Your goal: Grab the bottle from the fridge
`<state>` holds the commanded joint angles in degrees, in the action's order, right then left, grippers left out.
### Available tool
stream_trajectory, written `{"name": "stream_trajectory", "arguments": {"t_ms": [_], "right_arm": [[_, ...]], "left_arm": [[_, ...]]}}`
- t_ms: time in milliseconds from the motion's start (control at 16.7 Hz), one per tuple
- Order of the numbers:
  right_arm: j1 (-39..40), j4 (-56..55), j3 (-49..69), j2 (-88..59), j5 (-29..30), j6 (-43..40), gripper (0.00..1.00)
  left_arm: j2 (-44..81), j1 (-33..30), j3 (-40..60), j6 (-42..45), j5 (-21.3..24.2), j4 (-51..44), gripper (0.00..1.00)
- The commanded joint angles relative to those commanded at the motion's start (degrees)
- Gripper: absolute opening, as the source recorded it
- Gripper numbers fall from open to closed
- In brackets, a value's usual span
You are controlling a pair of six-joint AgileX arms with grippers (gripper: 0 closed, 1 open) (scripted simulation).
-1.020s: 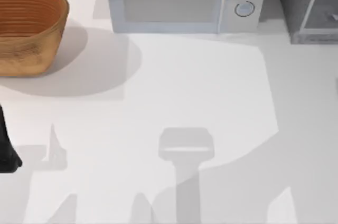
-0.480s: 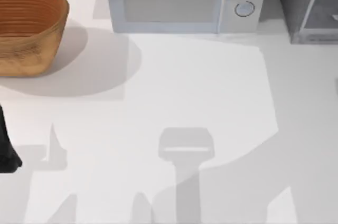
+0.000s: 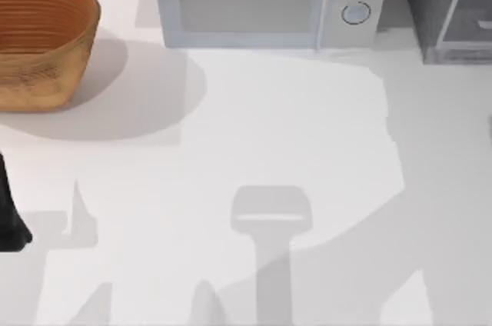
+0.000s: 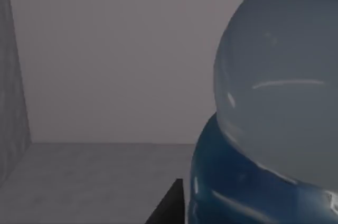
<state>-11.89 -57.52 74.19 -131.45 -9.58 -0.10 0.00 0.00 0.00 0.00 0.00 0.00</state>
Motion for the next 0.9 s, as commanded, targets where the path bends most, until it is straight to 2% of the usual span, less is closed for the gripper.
{"name": "stream_trajectory", "arguments": {"t_ms": [360, 720, 900], "right_arm": [[0.0, 6.4, 1.0, 5.0, 0.0, 0.0, 0.0], [-0.2, 6.0, 0.0, 5.7, -0.2, 0.1, 0.0], [-1.0, 3.5, -5.8, 9.7, -0.7, -0.1, 0.0]], "left_arm": [[0.0, 0.0, 0.0, 0.0, 0.0, 0.0, 1.0], [0.0, 0.0, 0.0, 0.0, 0.0, 0.0, 1.0], [0.0, 0.0, 0.0, 0.0, 0.0, 0.0, 1.0]]}}
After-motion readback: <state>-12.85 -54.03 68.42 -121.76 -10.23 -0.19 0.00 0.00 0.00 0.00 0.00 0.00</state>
